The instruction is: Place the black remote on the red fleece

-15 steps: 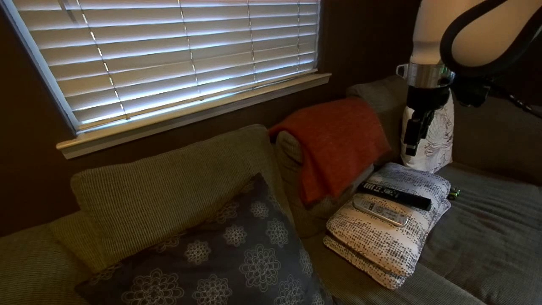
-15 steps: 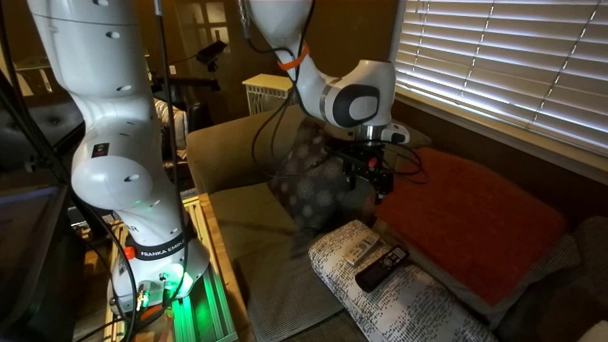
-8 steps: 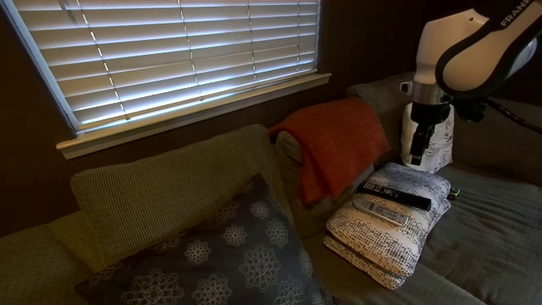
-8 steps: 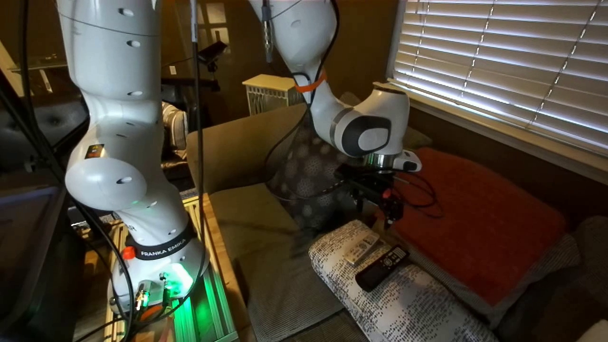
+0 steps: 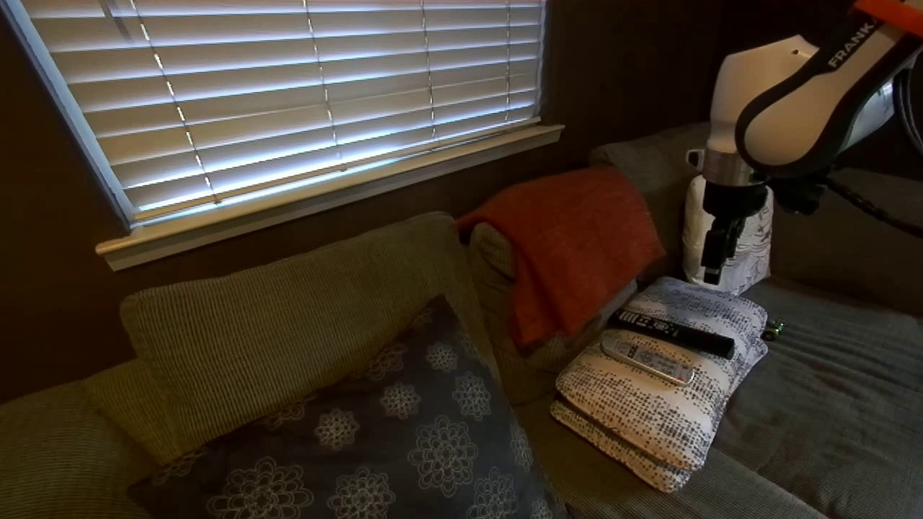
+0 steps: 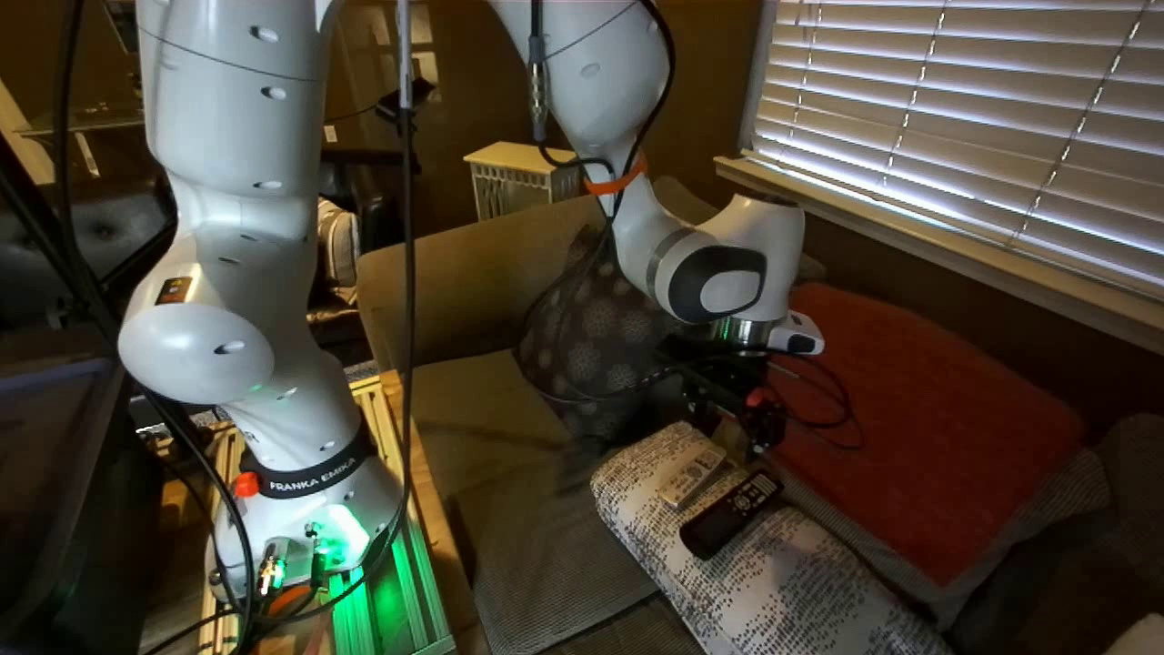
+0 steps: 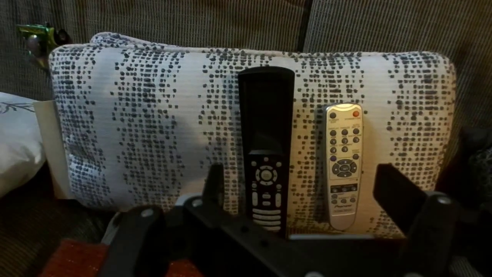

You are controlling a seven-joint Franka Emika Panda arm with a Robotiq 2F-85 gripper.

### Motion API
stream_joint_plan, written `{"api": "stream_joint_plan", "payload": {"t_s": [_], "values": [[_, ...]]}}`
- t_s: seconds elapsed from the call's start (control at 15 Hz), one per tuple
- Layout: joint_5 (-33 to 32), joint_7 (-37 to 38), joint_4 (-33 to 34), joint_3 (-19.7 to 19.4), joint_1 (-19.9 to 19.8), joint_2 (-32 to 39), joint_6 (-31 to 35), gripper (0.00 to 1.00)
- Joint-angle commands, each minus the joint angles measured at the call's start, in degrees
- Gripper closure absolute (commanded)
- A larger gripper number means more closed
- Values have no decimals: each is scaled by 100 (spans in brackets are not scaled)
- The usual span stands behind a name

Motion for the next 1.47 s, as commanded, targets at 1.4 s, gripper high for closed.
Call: {"api": "stream_joint_plan", "payload": {"t_s": [1.4], "values": [[730, -294, 1677, 617, -740, 2293, 870, 0]]}}
